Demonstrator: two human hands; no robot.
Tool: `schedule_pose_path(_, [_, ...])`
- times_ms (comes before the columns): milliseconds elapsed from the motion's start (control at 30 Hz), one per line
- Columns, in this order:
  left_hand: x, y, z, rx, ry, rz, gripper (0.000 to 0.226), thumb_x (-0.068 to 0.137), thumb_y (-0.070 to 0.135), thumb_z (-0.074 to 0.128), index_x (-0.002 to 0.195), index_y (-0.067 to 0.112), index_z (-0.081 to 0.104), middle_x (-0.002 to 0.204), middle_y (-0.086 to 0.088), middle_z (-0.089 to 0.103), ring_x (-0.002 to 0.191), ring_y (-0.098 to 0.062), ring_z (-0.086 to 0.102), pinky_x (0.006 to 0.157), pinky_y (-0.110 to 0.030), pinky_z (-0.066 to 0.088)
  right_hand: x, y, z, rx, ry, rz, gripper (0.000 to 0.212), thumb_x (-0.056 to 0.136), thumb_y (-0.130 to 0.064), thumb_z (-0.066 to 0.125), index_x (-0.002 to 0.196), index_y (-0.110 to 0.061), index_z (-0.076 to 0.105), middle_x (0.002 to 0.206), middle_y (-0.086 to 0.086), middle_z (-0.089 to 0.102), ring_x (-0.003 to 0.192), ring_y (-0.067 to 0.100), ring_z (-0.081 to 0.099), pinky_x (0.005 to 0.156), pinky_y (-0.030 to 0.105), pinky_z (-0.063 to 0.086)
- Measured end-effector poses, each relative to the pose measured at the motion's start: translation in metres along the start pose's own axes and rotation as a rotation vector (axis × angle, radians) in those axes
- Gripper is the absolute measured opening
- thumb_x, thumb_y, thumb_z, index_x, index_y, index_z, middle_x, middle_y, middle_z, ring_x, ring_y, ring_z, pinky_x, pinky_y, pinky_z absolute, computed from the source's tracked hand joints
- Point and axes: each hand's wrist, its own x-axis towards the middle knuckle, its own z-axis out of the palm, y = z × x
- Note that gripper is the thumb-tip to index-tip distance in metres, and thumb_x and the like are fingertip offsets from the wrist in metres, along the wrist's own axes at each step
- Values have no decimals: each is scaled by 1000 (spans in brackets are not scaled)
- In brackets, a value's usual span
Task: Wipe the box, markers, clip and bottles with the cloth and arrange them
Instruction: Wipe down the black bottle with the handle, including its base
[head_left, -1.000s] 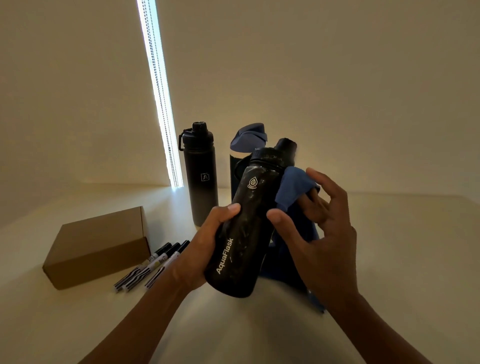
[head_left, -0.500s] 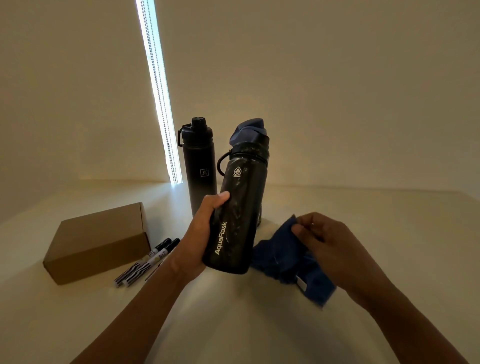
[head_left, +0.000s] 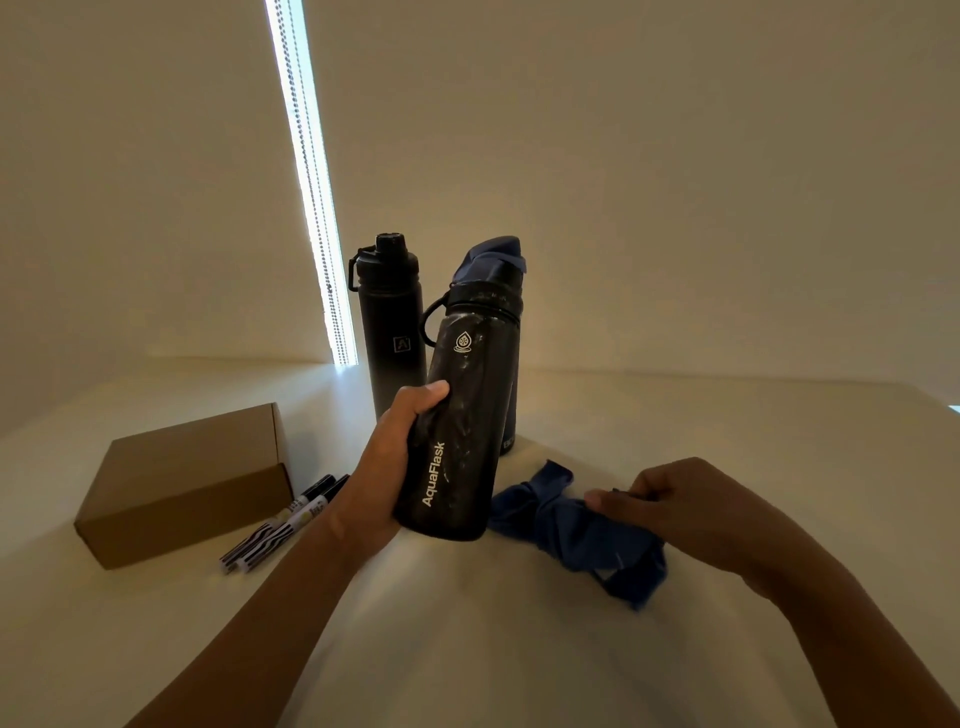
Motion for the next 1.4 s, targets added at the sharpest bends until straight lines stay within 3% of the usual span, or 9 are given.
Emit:
schedule_pose_path(300, [2,0,-3,-4,-8,6,66,81,56,70,127,10,64,104,-17,76,88,-29,74,80,-39,61,-6,1,-13,60,80,-125,52,90,-73,48,81,-28,72,78,-5,74,78,18,70,84,40,60])
schedule_pose_path(567, [1,-1,0,-22,-67,27,57,78,51,57,119,11,65,90,-10,78,76,-22,76,65,-32,63,-17,3,-26,-148,-264,29,56,63,-79,75,83,-26,81,81,-4,75,73,6,64,68,20,51])
schedule_pose_path(667, [1,-1,0,-19,-64,34,57,78,50,57,120,11,64,90,-9,79,76,-21,77,63,-31,63,-21,3,-30,-199,-368,-22,47,64,-71,81,86,-30,81,80,-9,75,77,6,66,76,27,53])
schedule_pose_path(733, [2,-2,0,-11,-55,36,59,78,51,58,121,11,65,92,-10,79,77,-22,77,64,-32,63,-23,-2,-28,-10,-352,-148,35,75,-54,84,92,-24,80,93,-4,78,92,16,72,93,37,56])
schedule_pose_path(900, [2,-3,1,9,-24,38,65,78,54,59,128,11,62,98,-13,77,83,-25,76,70,-36,62,-28,-32,5,768,-141,-387,33,95,-37,67,105,-5,73,109,22,72,108,42,68,105,55,51])
schedule_pose_path(1033, [2,-4,1,9,-12,35,67,76,56,60,126,12,62,95,-11,77,82,-25,76,73,-37,61,-31,-53,40,915,-18,-424,30,103,-33,53,118,-22,75,116,2,75,110,20,72,87,31,60])
schedule_pose_path(1100, [2,-4,1,2,-13,19,67,77,56,60,128,11,62,98,-13,77,84,-26,76,75,-38,61,-29,-55,54,787,180,-519,27,102,-35,56,119,-25,75,120,-8,73,115,14,68,93,34,58])
schedule_pose_path(1233, [4,-5,1,5,5,-22,78,73,63,71,129,11,62,99,-14,77,83,-27,76,73,-38,61,-12,-42,73,53,711,-820,18,102,-37,63,118,-34,70,128,-22,61,129,16,46,93,42,51])
schedule_pose_path(1400, [3,-4,4,3,-17,-17,72,75,61,67,126,11,65,97,-14,77,83,-27,75,77,-40,61,-1,-45,79,-68,814,-939,33,103,-35,57,130,-20,70,140,-9,60,142,25,38,100,50,44])
